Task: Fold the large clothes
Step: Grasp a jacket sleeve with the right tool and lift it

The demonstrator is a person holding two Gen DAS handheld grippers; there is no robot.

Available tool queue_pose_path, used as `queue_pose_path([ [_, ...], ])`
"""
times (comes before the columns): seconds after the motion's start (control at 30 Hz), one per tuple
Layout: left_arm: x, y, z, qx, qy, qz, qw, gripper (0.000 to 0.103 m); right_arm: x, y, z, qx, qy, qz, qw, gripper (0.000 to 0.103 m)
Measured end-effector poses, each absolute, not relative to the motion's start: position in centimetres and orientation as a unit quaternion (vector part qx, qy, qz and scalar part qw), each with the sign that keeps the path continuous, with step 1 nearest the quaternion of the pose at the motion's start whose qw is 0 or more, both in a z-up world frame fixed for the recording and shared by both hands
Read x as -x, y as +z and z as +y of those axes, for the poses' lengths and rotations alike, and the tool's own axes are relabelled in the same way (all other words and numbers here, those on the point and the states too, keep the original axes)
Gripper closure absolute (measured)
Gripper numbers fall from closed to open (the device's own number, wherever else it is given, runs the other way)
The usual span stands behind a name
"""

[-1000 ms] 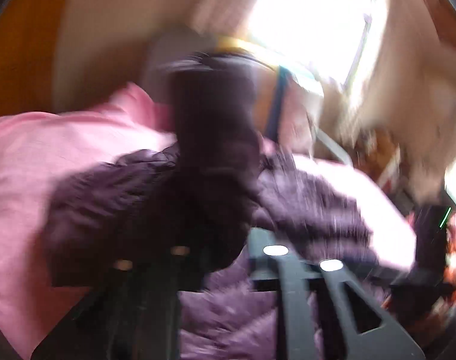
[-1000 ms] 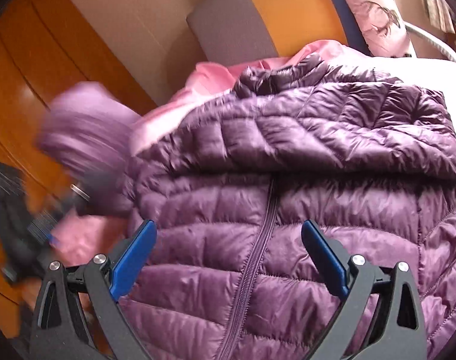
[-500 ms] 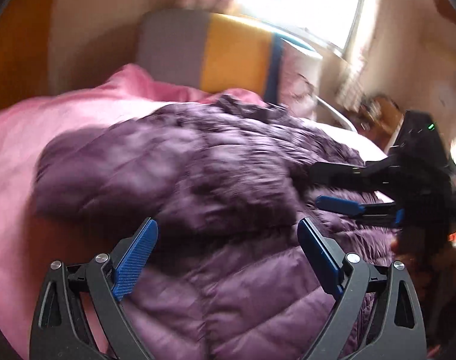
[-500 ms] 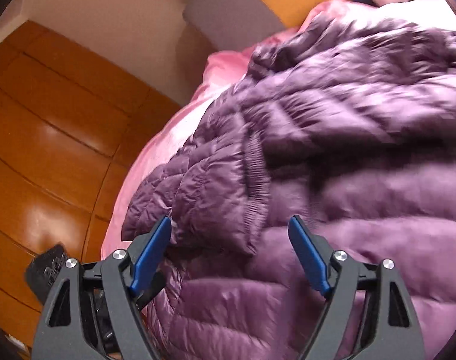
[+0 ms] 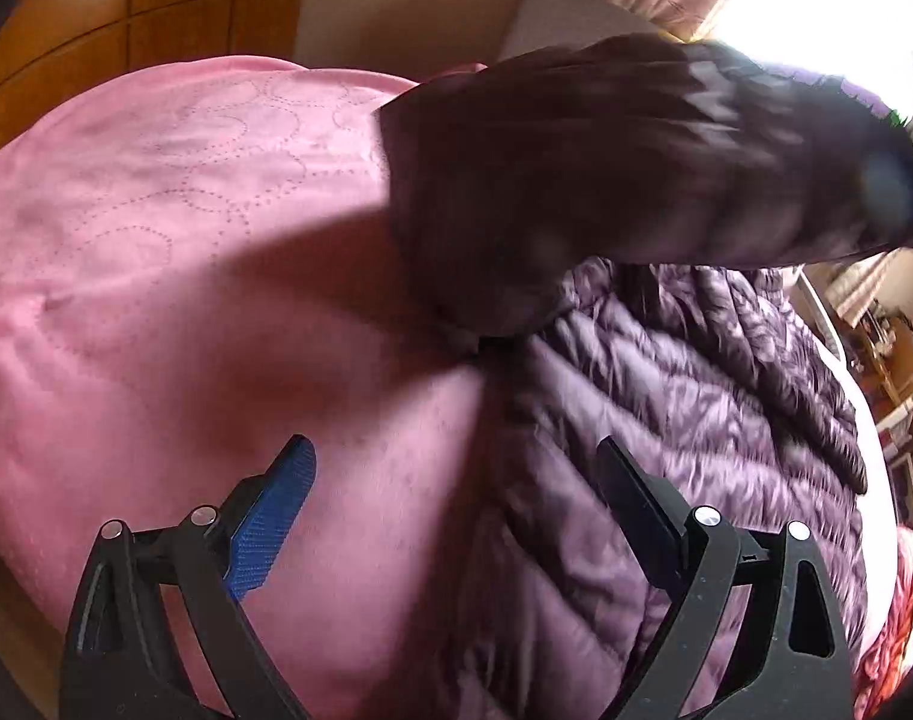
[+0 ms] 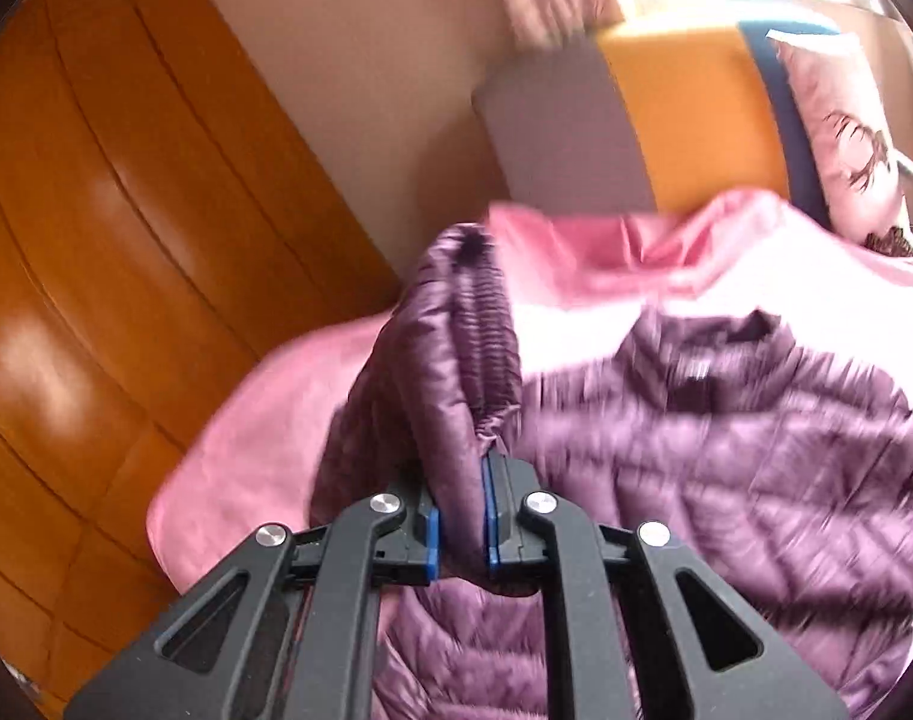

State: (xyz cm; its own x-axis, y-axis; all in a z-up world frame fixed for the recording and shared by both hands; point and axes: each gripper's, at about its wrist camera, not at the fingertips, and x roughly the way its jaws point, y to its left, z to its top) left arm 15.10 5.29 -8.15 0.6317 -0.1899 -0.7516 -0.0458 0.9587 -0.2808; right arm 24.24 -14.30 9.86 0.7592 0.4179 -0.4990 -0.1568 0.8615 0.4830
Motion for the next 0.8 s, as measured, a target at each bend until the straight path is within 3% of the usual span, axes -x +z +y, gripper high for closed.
queue_pose_path([
  [0.17, -17.6, -6.9, 3.9, 0.107, -0.018, 0.424, 0.899, 0.010, -24.5, 11.2, -19.7, -0.252, 0.095, 0.276, 0.923, 0.093],
  [0.6, -18.9, -6.5, 1.8, 0.054, -0.039, 0.428, 0.901, 0.010, -21.3, -3.1, -34.5, -0.366, -0.072, 0.360, 0.855, 0.093],
  [0.8, -19.1, -3.2, 2.4, 0.052, -0.068, 0.378, 0.922, 0.010, -19.8, -3.4, -35.4, -0.361, -0.089, 0.353, 0.858, 0.093],
])
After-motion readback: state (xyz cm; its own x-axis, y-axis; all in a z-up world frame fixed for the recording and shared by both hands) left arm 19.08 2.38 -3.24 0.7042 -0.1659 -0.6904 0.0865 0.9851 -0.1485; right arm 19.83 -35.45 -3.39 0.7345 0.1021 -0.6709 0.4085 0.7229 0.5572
